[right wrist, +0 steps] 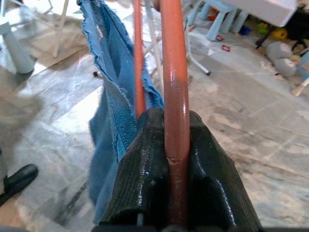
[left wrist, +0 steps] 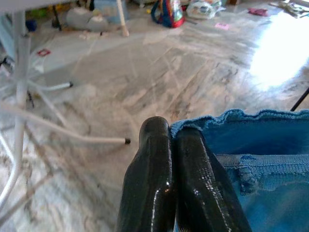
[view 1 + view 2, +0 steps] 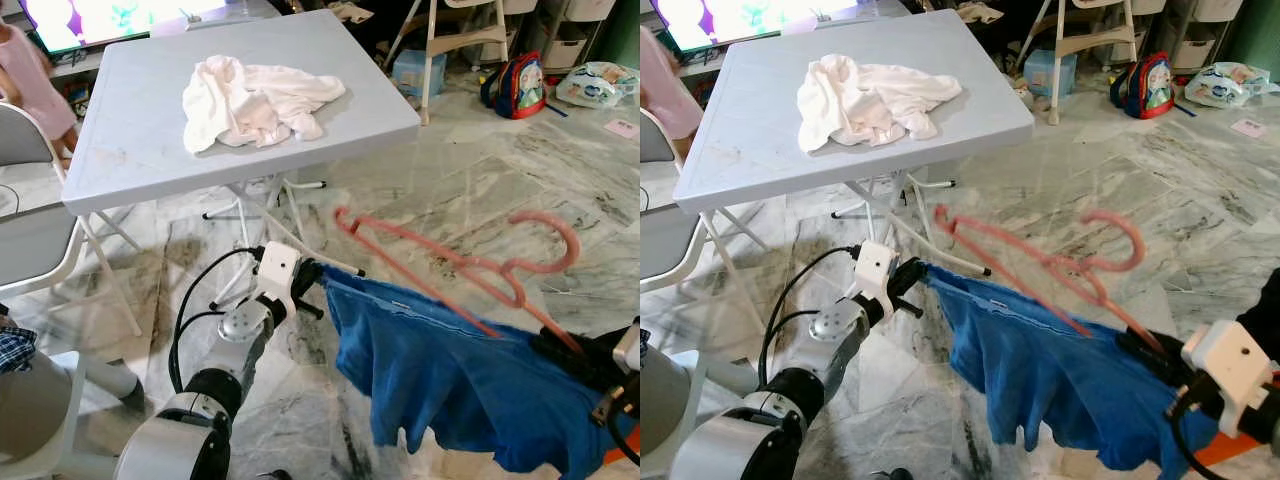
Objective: Hang hanger
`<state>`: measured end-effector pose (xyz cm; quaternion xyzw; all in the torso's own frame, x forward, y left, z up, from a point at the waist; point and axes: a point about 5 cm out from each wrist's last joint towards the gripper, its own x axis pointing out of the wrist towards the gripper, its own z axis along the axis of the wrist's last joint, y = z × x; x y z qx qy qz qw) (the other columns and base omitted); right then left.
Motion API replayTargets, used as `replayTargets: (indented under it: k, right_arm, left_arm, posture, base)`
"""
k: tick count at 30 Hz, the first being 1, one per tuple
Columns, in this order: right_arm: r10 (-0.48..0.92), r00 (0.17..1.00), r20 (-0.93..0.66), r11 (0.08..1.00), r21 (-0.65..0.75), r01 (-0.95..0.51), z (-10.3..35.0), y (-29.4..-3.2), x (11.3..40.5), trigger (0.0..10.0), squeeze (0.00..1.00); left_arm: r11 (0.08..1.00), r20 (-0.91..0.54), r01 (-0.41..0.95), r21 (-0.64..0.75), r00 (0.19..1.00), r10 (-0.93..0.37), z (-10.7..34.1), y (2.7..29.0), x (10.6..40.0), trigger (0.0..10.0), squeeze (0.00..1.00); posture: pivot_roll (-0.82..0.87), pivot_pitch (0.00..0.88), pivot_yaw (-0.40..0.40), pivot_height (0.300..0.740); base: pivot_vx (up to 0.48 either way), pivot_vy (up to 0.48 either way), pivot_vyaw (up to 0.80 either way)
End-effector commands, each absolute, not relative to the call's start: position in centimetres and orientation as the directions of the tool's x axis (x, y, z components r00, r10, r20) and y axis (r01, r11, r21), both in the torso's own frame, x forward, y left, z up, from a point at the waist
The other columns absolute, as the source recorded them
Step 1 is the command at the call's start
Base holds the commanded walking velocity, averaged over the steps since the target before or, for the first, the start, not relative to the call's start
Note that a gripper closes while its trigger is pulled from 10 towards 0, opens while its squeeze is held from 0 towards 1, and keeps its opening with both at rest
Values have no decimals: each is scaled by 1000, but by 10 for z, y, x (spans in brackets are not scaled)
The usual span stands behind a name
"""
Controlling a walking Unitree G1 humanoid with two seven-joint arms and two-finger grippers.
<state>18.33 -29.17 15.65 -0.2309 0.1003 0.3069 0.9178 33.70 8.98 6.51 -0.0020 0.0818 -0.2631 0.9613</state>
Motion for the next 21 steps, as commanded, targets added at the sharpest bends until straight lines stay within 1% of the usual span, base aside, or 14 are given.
replayTargets:
  k: [1, 2, 3, 5, 8, 9, 15, 17, 18, 20, 21]
  right_arm:
    - [472, 804, -361, 725, -360, -587, 153, -301, 180, 10000, 0]
    - [474, 802, -364, 722, -361, -590, 154, -301, 181, 10000, 0]
    - [474, 801, -366, 721, -361, -592, 154, -301, 181, 10000, 0]
    - [473, 796, -376, 712, -369, -598, 156, -302, 183, 10000, 0]
    - [471, 788, -397, 690, -391, -609, 157, -303, 187, 10000, 0]
    - [478, 779, -405, 669, -407, -622, 158, -301, 191, 10000, 0]
    - [488, 774, -404, 656, -415, -630, 158, -298, 196, 10000, 0]
    - [508, 756, -413, 615, -440, -654, 157, -289, 207, 10000, 0]
    - [508, 756, -413, 615, -440, -654, 157, -289, 207, 10000, 0]
    - [520, 741, -426, 563, -481, -672, 154, -280, 221, 10000, 0]
    - [520, 741, -426, 563, -481, -672, 154, -280, 221, 10000, 0]
  left_arm:
    - [926, -192, 375, -45, 906, -376, 56, 122, 336, 3451, 0]
    - [916, -196, 395, -66, 895, -400, 53, 119, 333, 10000, 1000]
    - [909, -198, 409, -84, 887, -417, 52, 118, 331, 10000, 1000]
    - [889, -213, 453, -65, 864, -456, 45, 113, 325, 10000, 1000]
    - [875, -235, 483, -38, 846, -478, 40, 110, 320, 10000, 1000]
    - [859, -245, 510, -32, 829, -502, 37, 109, 317, 10000, 1000]
    - [844, -254, 535, -36, 812, -526, 34, 108, 314, 10000, 1000]
    - [800, -278, 600, -14, 766, -580, 28, 105, 306, 10000, 1000]
    - [800, -278, 600, -14, 766, -580, 28, 105, 306, 10000, 1000]
    - [748, -282, 664, 2, 718, -636, 25, 101, 299, 10000, 1000]
    - [748, -282, 664, 2, 718, -636, 25, 101, 299, 10000, 1000]
  posture:
    - [-190, 118, 92, 740]
    - [-190, 118, 93, 740]
    - [-190, 118, 93, 740]
    - [-191, 118, 92, 740]
    - [-194, 120, 93, 740]
    - [-194, 121, 94, 740]
    - [-192, 122, 96, 740]
    - [-189, 122, 97, 740]
    - [-189, 122, 97, 740]
    - [-180, 122, 95, 740]
    - [-180, 122, 95, 740]
  base:
    - [0, 0, 0]
    - [0, 0, 0]
    - [0, 0, 0]
    - [0, 0, 0]
    - [0, 0, 0]
    - [0, 0, 0]
    - [0, 0, 0]
    - [0, 0, 0]
    - [0, 0, 0]
    - [0, 0, 0]
    - [0, 0, 0]
